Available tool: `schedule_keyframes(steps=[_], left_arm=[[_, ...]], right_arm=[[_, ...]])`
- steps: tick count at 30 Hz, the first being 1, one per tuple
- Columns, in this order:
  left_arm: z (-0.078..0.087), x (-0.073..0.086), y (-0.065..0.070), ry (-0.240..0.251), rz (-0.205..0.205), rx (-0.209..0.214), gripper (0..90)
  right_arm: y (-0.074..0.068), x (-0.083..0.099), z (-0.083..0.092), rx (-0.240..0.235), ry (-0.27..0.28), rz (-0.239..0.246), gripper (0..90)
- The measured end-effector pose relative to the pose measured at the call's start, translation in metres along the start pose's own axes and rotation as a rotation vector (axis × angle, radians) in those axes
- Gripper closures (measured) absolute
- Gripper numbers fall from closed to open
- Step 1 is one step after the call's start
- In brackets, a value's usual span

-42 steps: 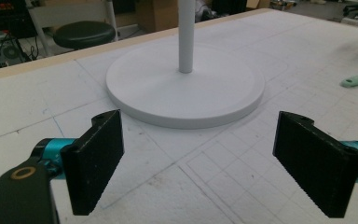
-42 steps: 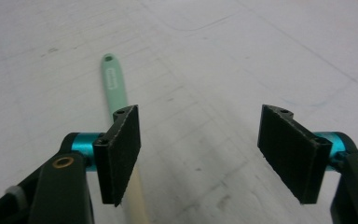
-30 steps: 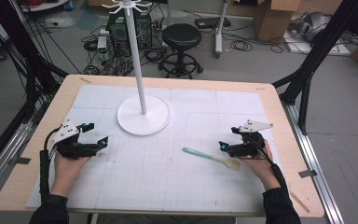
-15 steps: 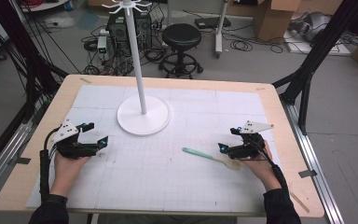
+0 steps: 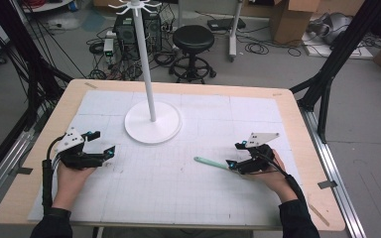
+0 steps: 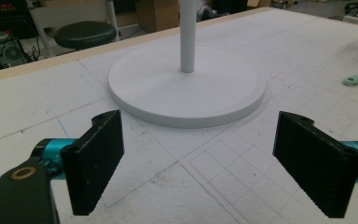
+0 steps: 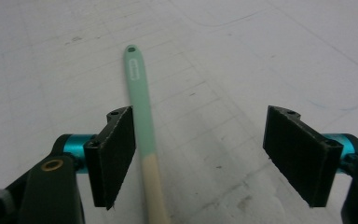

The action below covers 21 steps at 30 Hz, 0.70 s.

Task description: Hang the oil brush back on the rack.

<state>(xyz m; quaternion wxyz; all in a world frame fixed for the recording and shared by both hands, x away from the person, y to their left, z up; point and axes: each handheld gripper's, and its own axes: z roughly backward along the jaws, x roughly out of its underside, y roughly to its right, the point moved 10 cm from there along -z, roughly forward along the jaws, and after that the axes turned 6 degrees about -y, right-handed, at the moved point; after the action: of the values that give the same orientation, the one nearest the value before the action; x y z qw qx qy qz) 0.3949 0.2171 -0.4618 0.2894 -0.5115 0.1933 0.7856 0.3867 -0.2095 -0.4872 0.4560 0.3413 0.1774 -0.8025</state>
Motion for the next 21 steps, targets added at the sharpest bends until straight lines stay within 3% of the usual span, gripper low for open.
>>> schedule_keyframes(steps=[5,15,21], left_arm=[[-0.002,0.002,0.0,-0.008,0.001,0.001,16.8],[-0.002,0.001,0.001,-0.004,0.006,0.01,16.8],[-0.002,0.001,0.001,-0.007,0.003,0.007,16.8]], right_arm=[[-0.011,0.002,-0.007,-0.058,-0.037,0.043,36.1],[-0.022,0.009,-0.018,-0.081,-0.127,0.101,51.1],[-0.024,0.013,-0.02,-0.105,-0.158,0.092,60.7]])
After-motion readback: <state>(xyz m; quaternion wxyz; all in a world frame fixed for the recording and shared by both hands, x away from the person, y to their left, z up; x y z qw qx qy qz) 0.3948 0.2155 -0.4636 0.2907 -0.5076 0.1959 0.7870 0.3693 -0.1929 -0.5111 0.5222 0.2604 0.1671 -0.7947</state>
